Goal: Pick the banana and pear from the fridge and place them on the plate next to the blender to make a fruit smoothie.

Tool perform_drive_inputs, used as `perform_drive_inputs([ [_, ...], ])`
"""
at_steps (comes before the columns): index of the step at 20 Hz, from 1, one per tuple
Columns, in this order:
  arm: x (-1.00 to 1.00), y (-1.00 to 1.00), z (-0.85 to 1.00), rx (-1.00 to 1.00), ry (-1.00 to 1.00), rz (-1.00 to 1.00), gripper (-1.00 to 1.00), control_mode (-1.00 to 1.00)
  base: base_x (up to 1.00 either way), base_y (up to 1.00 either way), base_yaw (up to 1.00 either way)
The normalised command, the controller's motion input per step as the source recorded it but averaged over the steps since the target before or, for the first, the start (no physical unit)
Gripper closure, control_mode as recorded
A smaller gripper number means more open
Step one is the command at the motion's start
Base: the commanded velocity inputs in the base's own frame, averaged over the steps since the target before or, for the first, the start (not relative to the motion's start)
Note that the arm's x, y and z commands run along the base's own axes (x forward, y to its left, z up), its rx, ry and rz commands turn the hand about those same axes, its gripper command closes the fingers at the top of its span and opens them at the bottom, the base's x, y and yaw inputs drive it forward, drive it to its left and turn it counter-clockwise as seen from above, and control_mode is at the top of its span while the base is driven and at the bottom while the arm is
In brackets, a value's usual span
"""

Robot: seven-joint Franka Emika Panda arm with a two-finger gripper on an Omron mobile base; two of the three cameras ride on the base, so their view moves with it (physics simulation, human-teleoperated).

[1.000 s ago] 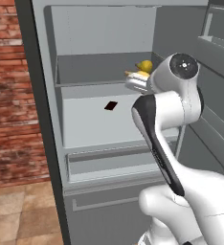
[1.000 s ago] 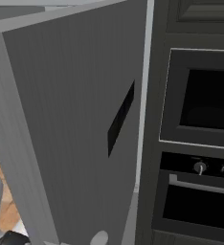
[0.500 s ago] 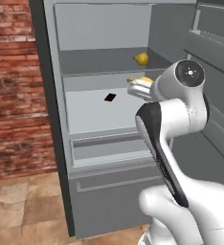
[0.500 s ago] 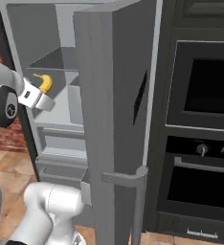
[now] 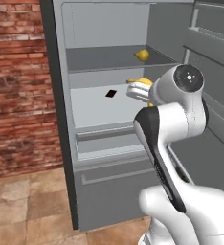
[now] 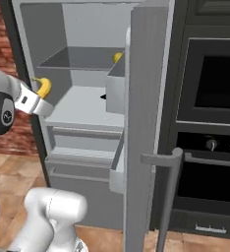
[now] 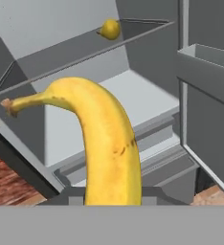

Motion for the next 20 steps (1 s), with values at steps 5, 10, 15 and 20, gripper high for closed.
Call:
perform_drive_inputs([
  [5,0.0,0.0,0.0,0.0,0.0,0.0,1.0,1.0,-0.1,0.95,-0.3],
  [10,0.0,0.0,0.0,0.0,0.0,0.0,1.0,1.0,0.38,0.95,-0.04],
  [15,0.0,0.0,0.0,0.0,0.0,0.0,1.0,1.0,-0.12,0.6,-0.68],
  [20,0.0,0.0,0.0,0.0,0.0,0.0,1.0,1.0,-0.25,0.4,-0.82],
])
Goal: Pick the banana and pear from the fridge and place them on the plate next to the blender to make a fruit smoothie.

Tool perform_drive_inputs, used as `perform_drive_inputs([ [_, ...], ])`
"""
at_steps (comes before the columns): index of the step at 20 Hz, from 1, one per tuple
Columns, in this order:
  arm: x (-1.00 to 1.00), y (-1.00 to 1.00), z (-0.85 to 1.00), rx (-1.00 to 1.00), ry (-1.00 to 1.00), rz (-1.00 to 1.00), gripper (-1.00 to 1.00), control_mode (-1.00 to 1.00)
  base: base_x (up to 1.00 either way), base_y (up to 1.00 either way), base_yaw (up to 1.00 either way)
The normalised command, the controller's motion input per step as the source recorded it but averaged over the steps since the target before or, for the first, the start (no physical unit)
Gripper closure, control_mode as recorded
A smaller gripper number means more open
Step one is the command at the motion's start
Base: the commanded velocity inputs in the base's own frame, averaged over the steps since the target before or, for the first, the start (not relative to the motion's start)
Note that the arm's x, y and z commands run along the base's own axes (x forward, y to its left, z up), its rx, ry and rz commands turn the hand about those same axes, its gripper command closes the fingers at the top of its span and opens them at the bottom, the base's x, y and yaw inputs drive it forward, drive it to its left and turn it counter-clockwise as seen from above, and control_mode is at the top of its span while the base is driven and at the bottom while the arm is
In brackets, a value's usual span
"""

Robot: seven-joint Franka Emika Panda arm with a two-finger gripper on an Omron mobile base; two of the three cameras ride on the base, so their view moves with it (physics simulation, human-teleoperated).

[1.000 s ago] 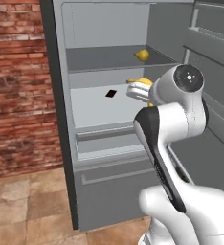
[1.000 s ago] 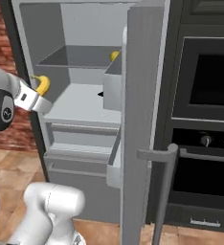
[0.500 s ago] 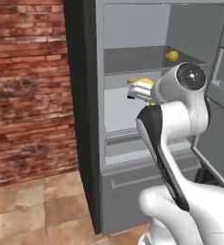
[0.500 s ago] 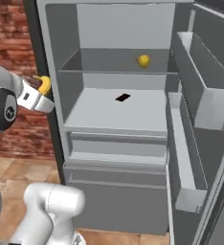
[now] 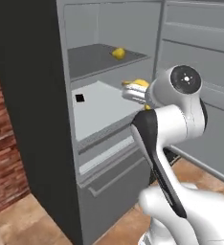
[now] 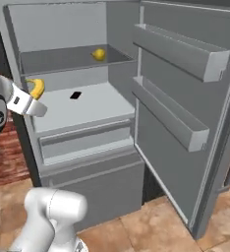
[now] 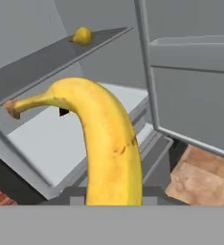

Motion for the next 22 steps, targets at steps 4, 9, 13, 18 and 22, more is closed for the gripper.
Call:
perform_drive_inputs([
  [4,0.0,0.0,0.0,0.0,0.0,0.0,1.0,1.0,-0.31,0.38,-0.82],
  [9,0.0,0.0,0.0,0.0,0.0,0.0,1.0,1.0,-0.43,0.34,-0.8],
  [13,0.0,0.0,0.0,0.0,0.0,0.0,1.0,1.0,-0.71,0.33,-0.77],
  [18,0.0,0.0,0.0,0.0,0.0,0.0,1.0,1.0,-1.0,0.08,-0.65],
  [22,0.0,0.0,0.0,0.0,0.0,0.0,1.0,1.0,-0.96,0.0,-0.59],
])
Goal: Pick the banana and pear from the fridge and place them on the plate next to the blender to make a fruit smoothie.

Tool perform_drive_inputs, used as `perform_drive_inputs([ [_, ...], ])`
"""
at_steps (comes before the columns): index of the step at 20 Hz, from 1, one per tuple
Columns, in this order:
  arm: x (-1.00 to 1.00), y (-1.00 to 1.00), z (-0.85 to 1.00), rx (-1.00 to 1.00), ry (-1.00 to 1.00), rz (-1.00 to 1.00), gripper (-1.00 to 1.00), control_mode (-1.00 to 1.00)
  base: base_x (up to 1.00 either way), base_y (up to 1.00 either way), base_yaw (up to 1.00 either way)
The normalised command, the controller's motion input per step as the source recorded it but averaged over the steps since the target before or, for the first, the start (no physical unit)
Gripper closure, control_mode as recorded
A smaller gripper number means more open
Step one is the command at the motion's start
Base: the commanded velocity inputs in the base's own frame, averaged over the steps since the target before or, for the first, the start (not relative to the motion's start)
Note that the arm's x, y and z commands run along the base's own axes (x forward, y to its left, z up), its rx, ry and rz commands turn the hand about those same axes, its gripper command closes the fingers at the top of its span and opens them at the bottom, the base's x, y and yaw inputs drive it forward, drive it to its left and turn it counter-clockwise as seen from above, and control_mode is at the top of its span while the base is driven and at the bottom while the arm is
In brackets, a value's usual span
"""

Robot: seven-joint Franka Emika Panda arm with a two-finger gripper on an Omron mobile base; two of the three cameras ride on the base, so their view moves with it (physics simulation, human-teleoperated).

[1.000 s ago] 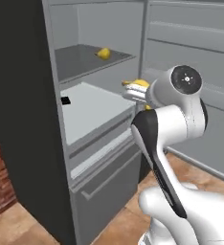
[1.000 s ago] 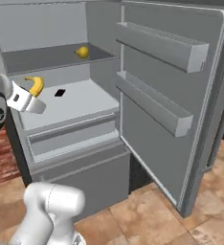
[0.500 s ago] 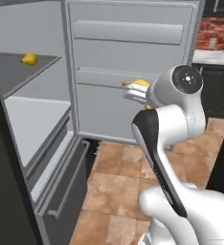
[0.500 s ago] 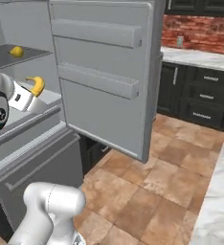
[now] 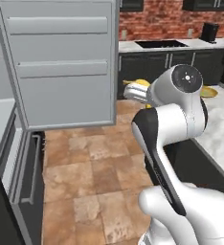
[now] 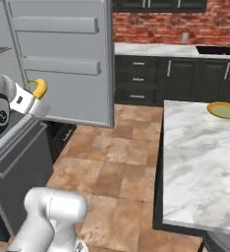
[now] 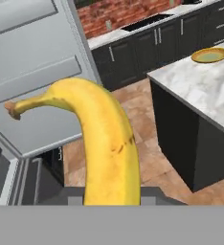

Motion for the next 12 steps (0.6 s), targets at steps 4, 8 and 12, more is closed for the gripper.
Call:
perform_drive_inputs([
  [4,0.0,0.0,0.0,0.0,0.0,0.0,1.0,1.0,-0.11,0.0,-0.55],
  [8,0.0,0.0,0.0,0.0,0.0,0.0,1.0,1.0,0.3,0.04,-0.55],
  [12,0.0,0.0,0.0,0.0,0.0,0.0,1.0,1.0,0.63,0.1,-0.49],
])
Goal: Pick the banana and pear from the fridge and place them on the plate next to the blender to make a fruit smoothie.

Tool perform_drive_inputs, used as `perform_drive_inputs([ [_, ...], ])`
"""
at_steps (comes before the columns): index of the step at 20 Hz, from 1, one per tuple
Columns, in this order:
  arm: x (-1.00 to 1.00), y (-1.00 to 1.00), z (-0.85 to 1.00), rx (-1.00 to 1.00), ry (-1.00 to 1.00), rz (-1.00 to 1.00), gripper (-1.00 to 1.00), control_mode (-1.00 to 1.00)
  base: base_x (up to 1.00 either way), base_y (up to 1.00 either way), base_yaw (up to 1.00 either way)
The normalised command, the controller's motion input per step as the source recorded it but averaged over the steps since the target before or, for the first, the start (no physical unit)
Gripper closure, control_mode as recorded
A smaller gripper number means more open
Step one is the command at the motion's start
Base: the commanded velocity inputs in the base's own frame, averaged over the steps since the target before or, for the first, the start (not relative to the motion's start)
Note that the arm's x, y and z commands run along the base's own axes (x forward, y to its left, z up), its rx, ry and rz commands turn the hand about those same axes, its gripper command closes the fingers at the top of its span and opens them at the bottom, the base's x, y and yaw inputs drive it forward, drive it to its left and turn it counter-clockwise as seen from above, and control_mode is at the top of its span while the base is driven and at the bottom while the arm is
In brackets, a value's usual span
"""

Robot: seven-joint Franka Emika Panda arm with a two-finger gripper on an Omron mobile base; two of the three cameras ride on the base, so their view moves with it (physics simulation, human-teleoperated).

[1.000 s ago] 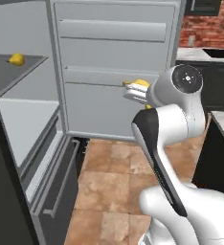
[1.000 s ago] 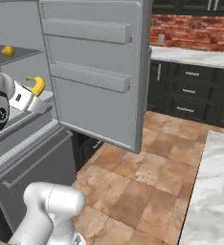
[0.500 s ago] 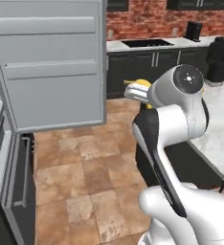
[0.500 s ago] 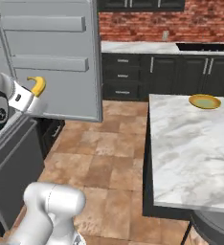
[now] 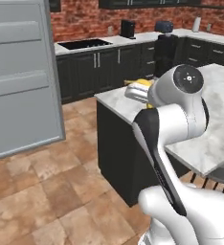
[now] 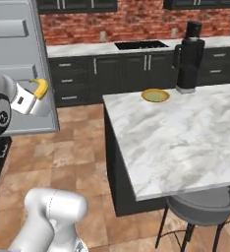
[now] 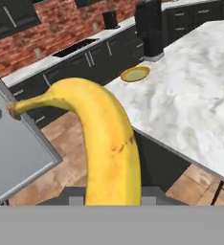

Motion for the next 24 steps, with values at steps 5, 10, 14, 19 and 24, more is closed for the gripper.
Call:
perform_drive_inputs([
  [5,0.0,0.0,0.0,0.0,0.0,0.0,1.0,1.0,0.96,0.46,-0.34],
  [10,0.0,0.0,0.0,0.0,0.0,0.0,1.0,1.0,0.84,0.04,-0.28],
  [14,0.0,0.0,0.0,0.0,0.0,0.0,1.0,1.0,0.75,0.01,-0.25],
  [19,0.0,0.0,0.0,0.0,0.0,0.0,1.0,1.0,0.57,0.05,-0.24],
  [24,0.0,0.0,0.0,0.0,0.0,0.0,1.0,1.0,0.42,0.19,-0.2],
])
